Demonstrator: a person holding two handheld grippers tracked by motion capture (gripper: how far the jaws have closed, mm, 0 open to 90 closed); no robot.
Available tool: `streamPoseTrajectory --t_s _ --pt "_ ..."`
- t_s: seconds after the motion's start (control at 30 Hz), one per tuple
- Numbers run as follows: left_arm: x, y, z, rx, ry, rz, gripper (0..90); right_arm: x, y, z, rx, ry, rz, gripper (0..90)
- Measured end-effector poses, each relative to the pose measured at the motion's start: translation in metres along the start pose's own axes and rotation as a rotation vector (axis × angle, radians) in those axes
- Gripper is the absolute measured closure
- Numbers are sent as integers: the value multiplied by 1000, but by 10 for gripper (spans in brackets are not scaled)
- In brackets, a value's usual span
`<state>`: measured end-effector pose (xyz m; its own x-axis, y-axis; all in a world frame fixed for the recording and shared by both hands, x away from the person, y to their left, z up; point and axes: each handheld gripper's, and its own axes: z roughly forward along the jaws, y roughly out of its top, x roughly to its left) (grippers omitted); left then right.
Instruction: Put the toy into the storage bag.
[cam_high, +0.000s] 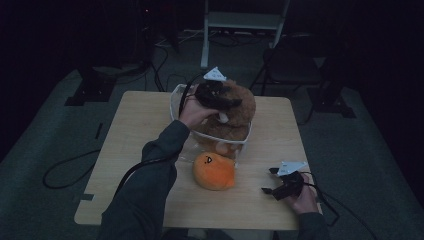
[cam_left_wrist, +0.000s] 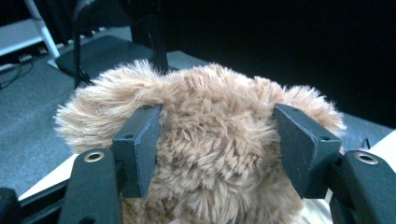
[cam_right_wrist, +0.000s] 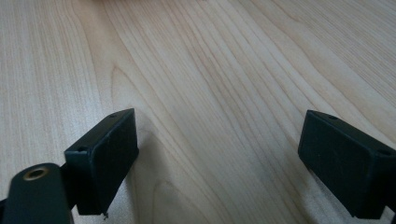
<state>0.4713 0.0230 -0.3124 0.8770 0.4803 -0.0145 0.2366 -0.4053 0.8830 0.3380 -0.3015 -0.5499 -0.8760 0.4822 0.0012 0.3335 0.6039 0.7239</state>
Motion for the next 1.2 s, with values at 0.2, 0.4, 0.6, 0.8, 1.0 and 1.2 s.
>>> streamPoseTrajectory --t_s 0.2,0.4,0.6,0.8,1.0,1.2 --pt "-4 -2 0 41 -13 19 370 0 0 0 0 0 0 114" --pt "-4 -7 4 106 -28 26 380 0 0 0 0 0 0 114" --pt "-5 -9 9 152 -41 22 403 0 0 0 0 0 0 114" --pt "-9 -17 18 258 -15 57 415 0 0 0 0 0 -1 114" --pt "-15 -20 23 305 8 91 417 0 0 0 -1 0 0 114" --pt "-9 -19 15 213 -1 61 393 0 0 0 1 0 -1 114"
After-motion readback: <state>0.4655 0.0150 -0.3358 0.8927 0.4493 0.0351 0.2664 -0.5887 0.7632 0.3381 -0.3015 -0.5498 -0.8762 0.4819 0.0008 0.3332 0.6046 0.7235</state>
